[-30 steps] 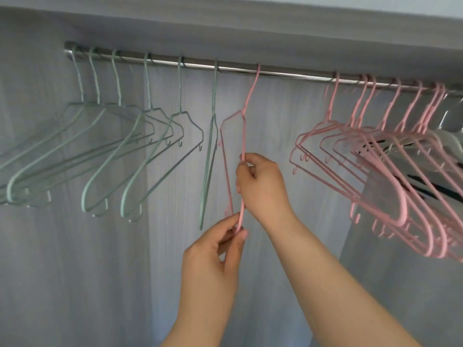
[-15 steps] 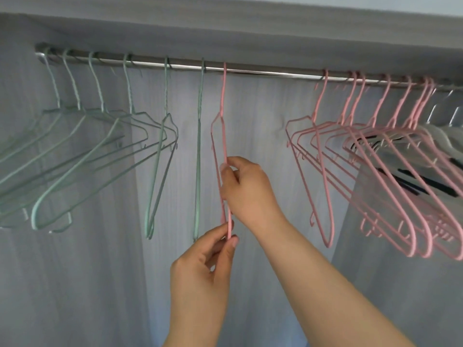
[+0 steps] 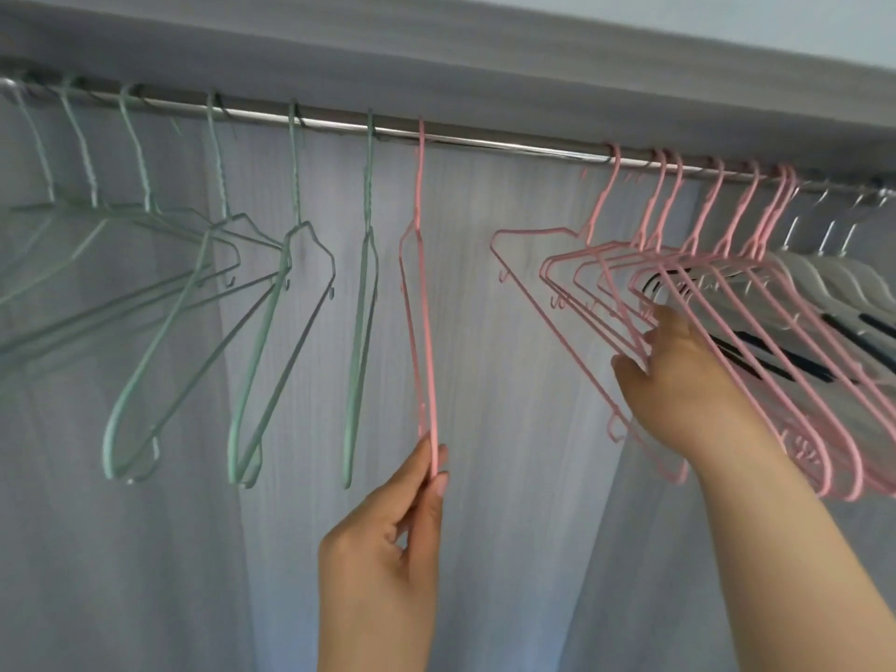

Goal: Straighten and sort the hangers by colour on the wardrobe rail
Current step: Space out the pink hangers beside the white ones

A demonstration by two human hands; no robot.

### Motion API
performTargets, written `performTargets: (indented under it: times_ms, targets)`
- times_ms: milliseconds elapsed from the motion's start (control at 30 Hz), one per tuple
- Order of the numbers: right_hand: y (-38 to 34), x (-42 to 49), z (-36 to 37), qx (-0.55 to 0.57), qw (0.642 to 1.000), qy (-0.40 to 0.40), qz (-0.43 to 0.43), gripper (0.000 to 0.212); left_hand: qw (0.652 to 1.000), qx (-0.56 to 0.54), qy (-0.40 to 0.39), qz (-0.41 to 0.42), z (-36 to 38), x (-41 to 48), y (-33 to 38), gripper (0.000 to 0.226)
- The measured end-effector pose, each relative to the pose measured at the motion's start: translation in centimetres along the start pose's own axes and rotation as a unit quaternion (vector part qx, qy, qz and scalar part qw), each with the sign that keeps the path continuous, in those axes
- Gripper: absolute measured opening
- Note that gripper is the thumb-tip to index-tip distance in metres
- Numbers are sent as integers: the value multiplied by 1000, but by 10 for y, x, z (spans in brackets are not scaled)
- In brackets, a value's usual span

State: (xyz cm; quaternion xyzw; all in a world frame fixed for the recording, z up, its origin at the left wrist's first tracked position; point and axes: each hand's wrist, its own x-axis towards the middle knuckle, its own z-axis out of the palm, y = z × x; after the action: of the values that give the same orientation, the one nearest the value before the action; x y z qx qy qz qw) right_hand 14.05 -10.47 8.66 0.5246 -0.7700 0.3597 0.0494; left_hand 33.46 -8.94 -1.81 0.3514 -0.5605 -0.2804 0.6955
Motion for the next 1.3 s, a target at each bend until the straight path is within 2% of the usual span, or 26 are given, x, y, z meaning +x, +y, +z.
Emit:
performTargets:
  times_ms: [100,200,267,400,600,833,1100,1300]
  targets:
    - [-1,8,9,55,998,-29,17,57,1000,5,-3,5,0,2,1,29]
    - [-16,7,22,224,972,-64,25,40,1000,11,-11,2,0,2,1,28]
    - [-25,4,32,286,957,-40,19,35,1000,24,-16,3,-2,3,-1,29]
    - [-44,-6,43,278,960,-15,-24,37,999,45,-22,3,-8,5,-5,33]
    - [-70,-5,53,276,959,-43,-48,38,998,45,-33,7,-11,9,-8,27]
    - [-87,-13,60,304,949,-68,-49,40,998,39,-50,15,-17,10,-8,29]
    - [-101,-15,73,304,949,-49,-62,38,998,29,-57,27,-29,12,-11,31]
    - [-97,-21,67,296,954,-44,-26,40,997,2,-76,18,-36,9,-14,40]
